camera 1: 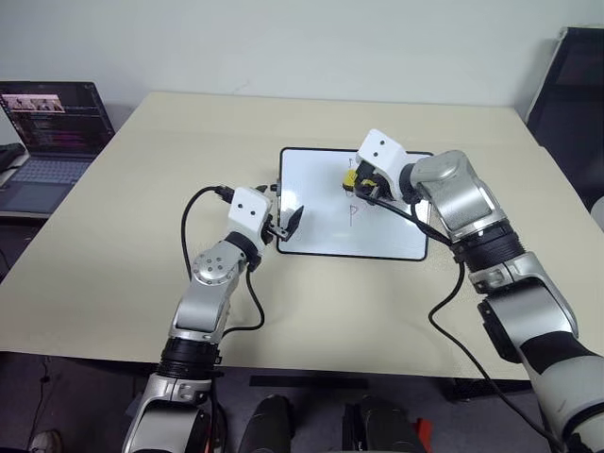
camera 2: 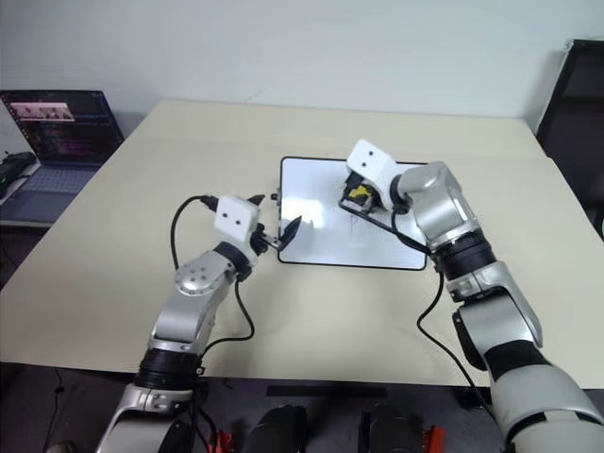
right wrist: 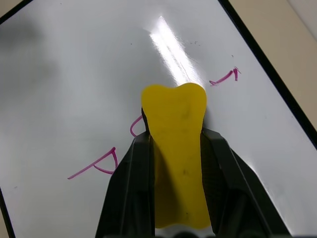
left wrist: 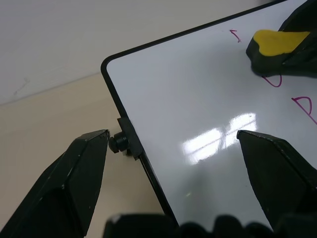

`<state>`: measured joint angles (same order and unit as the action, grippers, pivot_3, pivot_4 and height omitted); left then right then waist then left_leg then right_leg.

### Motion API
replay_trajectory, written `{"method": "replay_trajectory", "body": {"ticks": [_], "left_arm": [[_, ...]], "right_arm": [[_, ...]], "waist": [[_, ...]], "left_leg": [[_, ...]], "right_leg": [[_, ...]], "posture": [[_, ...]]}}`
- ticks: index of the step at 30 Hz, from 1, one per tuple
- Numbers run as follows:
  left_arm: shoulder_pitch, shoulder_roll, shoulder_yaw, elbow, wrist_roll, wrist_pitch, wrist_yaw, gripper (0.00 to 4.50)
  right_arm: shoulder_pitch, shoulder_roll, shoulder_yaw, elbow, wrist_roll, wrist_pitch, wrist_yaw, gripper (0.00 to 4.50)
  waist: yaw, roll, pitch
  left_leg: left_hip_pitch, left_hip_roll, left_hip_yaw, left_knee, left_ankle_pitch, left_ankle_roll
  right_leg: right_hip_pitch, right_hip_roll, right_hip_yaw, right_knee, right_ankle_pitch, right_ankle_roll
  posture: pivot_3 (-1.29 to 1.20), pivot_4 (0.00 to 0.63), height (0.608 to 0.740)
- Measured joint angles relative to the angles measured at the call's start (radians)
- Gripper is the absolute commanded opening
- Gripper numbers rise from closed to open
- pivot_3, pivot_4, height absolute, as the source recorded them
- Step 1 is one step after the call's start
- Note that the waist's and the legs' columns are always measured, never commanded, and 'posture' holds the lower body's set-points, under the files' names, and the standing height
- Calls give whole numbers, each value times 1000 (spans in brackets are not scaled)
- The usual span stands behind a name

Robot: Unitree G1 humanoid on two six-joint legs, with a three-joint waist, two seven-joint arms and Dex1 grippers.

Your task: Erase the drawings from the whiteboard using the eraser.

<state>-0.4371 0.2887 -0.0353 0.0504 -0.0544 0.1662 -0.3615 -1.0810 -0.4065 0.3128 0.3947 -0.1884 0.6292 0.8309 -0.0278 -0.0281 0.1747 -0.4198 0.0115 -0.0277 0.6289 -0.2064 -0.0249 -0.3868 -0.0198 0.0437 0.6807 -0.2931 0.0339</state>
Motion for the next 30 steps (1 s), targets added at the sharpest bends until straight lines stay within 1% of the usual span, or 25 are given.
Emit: {"method": "replay_trajectory", "body": {"ticks": [6,10,14,19,30], "left_arm": [[-10,-3,-3,3,0,-2,-3,4500],[-11,-8,-8,3,1,-3,-3,4500],[-15,-7,-8,8,1,-3,-4,4500],[-11,0,-6,5,1,-3,-3,4500],[15,4,2,-18,1,7,-1,4500]], "right_arm": [[-1,-15,-24,-175,18,100,-15,941],[-6,5,-26,-181,20,101,-44,941],[-9,30,-23,-136,20,68,-69,941],[-15,58,-14,-18,17,-18,-84,941],[-82,63,-6,210,-6,-199,-98,941]], "waist": [[-4,0,0],[-4,0,0],[-3,0,0],[-4,0,0],[-4,0,0]], "left_leg": [[-2,1,0,-1,0,0],[-2,0,0,-1,0,0],[-2,0,0,0,0,0],[-2,0,0,-1,0,0],[-1,0,0,-1,0,0]], "right_leg": [[-2,-1,0,0,0,0],[-2,-1,0,0,0,0],[-2,-1,0,0,0,0],[-2,0,0,0,0,0],[-2,0,0,0,0,0]], "posture": [[0,150,740],[0,150,740],[0,150,740],[0,150,740],[0,150,740]]}}
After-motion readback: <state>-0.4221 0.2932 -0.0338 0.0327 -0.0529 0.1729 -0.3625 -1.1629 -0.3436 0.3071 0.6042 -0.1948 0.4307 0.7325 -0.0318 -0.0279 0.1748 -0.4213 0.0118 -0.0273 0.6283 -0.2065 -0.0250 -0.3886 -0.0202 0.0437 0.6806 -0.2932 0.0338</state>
